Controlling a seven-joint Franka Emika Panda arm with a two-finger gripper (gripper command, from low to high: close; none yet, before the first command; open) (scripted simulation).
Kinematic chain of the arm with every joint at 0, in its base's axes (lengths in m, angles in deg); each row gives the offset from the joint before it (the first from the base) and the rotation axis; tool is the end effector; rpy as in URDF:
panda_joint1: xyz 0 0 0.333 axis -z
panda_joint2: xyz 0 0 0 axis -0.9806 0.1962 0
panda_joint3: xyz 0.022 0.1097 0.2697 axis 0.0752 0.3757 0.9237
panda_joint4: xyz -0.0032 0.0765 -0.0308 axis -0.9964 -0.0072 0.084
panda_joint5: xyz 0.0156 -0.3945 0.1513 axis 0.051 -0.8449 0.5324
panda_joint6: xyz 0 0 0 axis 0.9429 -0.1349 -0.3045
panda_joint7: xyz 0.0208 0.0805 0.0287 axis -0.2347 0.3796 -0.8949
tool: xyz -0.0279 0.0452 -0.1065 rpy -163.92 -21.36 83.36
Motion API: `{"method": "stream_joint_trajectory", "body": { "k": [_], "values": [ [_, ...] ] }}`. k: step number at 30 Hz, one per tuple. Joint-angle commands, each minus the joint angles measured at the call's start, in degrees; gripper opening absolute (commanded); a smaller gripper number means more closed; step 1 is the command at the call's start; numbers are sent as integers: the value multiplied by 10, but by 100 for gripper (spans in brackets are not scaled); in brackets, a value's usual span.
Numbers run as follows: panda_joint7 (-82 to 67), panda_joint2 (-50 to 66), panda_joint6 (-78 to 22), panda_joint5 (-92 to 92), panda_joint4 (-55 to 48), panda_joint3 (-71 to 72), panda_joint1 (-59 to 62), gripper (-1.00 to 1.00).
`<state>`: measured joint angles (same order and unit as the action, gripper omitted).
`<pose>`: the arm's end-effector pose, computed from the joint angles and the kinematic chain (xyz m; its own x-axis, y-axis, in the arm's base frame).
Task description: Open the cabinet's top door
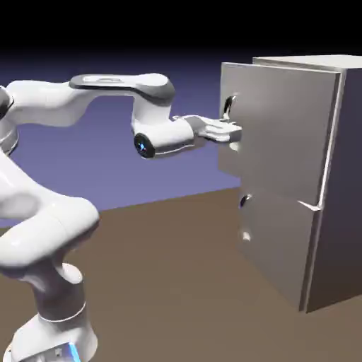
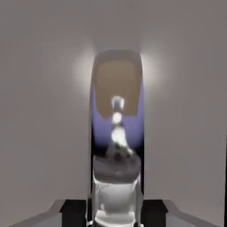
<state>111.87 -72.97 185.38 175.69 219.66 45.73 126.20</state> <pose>0.4726 0.1062 0.4771 -0.1392 0.6901 -0.7102 -0.1910 0.6850 0.7031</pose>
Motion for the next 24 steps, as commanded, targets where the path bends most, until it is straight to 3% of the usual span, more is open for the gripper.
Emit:
{"method": "stream_joint_trajectory", "body": {
  "k": [1, 11, 24],
  "values": [
    [-25, 19, 13, 8, -7, -8, -11, -100],
    [-240, 156, 74, 67, -25, -151, -181, -100],
    [-52, 62, -59, -249, 136, -379, -361, -100]
  ]
}}
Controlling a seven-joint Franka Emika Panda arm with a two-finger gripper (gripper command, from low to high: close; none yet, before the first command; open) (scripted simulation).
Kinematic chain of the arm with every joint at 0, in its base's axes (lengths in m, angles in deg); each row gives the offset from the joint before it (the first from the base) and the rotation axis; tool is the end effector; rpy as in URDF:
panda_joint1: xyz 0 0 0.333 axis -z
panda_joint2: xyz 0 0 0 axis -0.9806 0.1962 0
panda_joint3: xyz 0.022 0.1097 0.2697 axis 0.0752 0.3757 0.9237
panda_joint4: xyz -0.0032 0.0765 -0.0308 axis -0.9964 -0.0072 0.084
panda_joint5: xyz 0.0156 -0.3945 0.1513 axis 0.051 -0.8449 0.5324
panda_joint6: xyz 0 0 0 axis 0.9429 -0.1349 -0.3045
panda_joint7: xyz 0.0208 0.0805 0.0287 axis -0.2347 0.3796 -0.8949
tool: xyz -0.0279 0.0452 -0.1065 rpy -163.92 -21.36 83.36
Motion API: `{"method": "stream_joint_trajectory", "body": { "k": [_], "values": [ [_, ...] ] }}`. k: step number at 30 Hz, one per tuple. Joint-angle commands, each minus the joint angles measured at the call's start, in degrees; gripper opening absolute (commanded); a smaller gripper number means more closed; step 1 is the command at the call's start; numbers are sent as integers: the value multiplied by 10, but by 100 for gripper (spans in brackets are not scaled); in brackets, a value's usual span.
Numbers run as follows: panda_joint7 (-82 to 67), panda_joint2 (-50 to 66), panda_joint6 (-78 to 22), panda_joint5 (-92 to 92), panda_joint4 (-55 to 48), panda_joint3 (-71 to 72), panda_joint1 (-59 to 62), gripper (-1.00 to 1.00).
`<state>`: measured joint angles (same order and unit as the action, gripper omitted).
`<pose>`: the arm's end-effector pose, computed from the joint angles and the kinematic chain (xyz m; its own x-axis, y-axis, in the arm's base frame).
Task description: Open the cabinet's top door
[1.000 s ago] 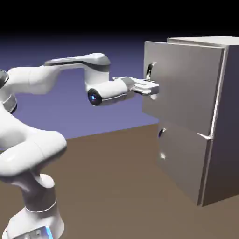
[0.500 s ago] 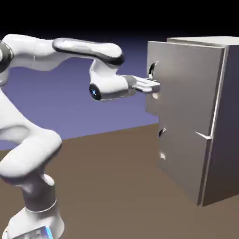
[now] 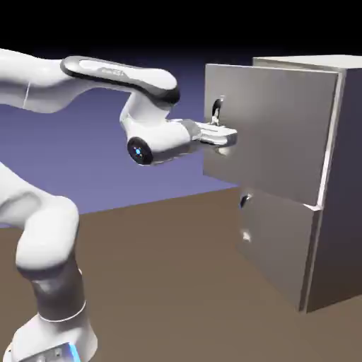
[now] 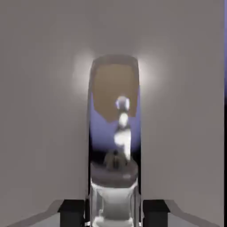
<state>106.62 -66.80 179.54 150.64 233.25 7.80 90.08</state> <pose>0.4155 0.0615 0.4742 -0.3434 0.6152 -0.7097 -0.3443 0.6206 0.7045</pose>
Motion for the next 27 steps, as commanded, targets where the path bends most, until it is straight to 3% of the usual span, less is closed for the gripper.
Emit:
{"method": "stream_joint_trajectory", "body": {
  "k": [1, 15, 27],
  "values": [
    [13, -8, -13, -23, 11, -16, -6, -100],
    [126, -72, -251, -372, 84, -248, -6, -100],
    [118, 52, -543, -639, -22, -475, 3, -100]
  ]
}}
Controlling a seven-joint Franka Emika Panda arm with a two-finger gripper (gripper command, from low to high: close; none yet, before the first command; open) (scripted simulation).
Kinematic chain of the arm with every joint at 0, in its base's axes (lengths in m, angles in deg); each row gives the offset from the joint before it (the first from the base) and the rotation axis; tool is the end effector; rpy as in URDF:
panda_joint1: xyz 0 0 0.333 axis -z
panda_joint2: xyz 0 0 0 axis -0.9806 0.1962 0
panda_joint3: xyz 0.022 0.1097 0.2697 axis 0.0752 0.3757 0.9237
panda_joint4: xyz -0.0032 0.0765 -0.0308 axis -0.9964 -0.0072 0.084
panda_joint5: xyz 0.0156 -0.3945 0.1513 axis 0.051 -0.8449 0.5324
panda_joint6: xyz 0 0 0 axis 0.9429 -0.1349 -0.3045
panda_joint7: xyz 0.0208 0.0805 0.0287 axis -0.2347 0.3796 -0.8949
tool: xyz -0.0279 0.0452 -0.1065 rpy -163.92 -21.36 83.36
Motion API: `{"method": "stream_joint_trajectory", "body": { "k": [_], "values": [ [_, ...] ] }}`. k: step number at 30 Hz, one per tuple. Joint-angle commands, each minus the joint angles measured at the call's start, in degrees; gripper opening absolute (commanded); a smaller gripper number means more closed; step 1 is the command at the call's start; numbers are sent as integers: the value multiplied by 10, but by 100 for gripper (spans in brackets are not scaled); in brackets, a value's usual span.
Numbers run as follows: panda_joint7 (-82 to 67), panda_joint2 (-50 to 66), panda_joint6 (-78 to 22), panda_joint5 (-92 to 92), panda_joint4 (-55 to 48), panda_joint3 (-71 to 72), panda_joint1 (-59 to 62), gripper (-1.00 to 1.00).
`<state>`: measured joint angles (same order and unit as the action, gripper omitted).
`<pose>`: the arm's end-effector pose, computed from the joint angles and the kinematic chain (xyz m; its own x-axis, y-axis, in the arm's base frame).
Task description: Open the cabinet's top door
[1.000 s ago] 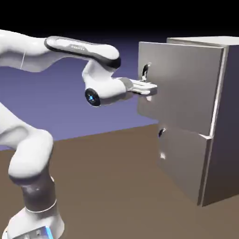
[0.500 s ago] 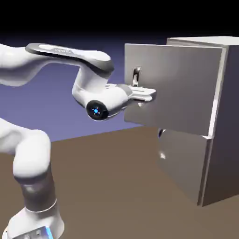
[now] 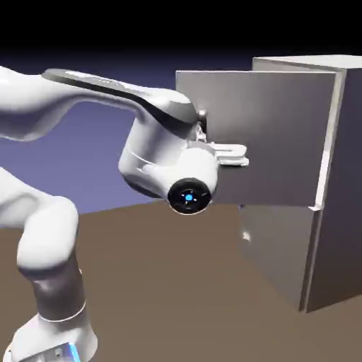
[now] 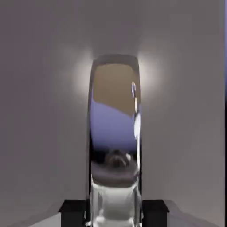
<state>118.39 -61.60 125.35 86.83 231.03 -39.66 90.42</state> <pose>0.3497 -0.1370 0.4708 -0.6410 0.2975 -0.7075 -0.6420 0.2975 0.7067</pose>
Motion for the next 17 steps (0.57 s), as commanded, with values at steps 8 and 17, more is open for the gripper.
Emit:
{"method": "stream_joint_trajectory", "body": {
  "k": [8, 17],
  "values": [
    [-46, 151, -200, -93, -144, -125, -47, -100],
    [-115, 317, -389, -122, -294, -208, -77, -100]
  ]
}}
